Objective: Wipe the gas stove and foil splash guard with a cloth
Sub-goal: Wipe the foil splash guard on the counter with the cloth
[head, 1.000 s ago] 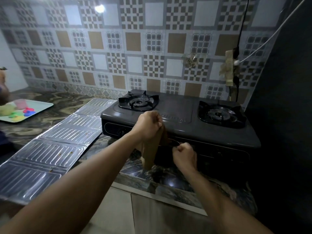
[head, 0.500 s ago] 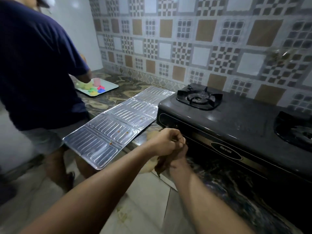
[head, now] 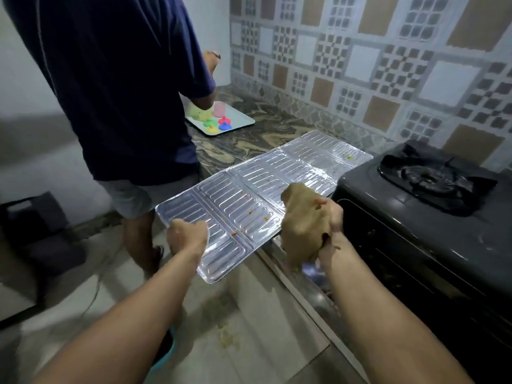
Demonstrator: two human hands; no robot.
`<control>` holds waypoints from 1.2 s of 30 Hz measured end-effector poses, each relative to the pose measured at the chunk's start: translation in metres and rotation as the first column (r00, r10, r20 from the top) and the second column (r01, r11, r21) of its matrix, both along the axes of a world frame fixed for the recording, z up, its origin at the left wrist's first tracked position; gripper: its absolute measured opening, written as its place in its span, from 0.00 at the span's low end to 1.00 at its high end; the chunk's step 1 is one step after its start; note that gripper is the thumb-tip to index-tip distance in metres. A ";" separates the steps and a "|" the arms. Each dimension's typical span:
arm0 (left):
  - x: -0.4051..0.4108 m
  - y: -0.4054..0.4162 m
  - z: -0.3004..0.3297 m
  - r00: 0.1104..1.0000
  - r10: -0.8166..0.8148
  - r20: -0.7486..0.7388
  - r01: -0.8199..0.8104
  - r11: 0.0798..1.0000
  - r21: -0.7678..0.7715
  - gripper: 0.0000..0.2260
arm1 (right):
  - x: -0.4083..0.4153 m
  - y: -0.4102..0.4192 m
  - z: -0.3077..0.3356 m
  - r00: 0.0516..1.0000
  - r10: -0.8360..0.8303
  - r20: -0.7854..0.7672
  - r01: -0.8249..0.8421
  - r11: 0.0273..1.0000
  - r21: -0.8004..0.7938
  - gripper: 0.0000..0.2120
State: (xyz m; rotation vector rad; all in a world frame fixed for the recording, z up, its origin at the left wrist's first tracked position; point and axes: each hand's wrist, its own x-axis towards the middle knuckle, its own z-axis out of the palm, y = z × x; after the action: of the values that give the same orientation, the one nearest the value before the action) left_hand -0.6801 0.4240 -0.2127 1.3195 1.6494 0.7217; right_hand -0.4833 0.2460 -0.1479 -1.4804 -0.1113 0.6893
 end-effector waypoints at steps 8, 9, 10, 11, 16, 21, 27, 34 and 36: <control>-0.025 0.050 -0.049 0.879 0.188 0.438 0.071 0.857 -0.511 0.11 | 0.019 0.106 -0.016 0.906 0.163 0.391 -0.029 0.945 -0.326 0.10; -0.026 0.054 -0.055 0.829 0.218 0.515 0.102 0.847 -0.522 0.11 | 0.017 0.116 -0.026 0.872 0.261 0.414 -0.096 0.921 -0.379 0.14; -0.026 0.063 -0.064 0.788 0.243 0.566 0.132 0.831 -0.541 0.13 | 0.013 0.123 -0.038 0.826 0.370 0.426 -0.148 0.871 -0.469 0.18; -0.026 0.071 -0.075 0.755 0.266 0.599 0.160 0.811 -0.562 0.16 | 0.010 0.130 -0.054 0.769 0.485 0.417 -0.199 0.801 -0.565 0.19; -0.023 0.084 -0.098 0.696 0.350 0.627 0.128 0.799 -0.588 0.11 | -0.024 0.142 -0.112 0.491 0.802 0.339 -0.209 0.487 -0.848 0.19; -0.025 0.080 -0.097 0.665 0.382 0.642 0.128 0.788 -0.602 0.16 | -0.055 0.137 -0.115 0.318 0.868 0.382 -0.282 0.471 -0.836 0.18; -0.024 0.079 -0.106 0.632 0.359 0.687 0.217 0.769 -0.602 0.22 | -0.097 0.133 -0.115 0.313 0.879 0.359 -0.555 0.476 -0.682 0.26; -0.026 0.074 -0.093 0.601 0.344 0.721 0.260 0.769 -0.584 0.19 | -0.032 0.153 -0.059 0.978 0.208 0.003 -0.208 0.978 -0.021 0.06; -0.028 0.073 -0.084 0.572 0.313 0.758 0.293 0.785 -0.546 0.23 | -0.001 0.156 -0.040 0.991 0.128 0.038 -0.130 0.990 0.058 0.06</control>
State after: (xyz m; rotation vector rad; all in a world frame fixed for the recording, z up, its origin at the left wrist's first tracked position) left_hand -0.7080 0.4968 -0.2970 0.3277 0.9347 0.5708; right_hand -0.4845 0.4025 -0.1876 -1.4360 -0.2542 0.7580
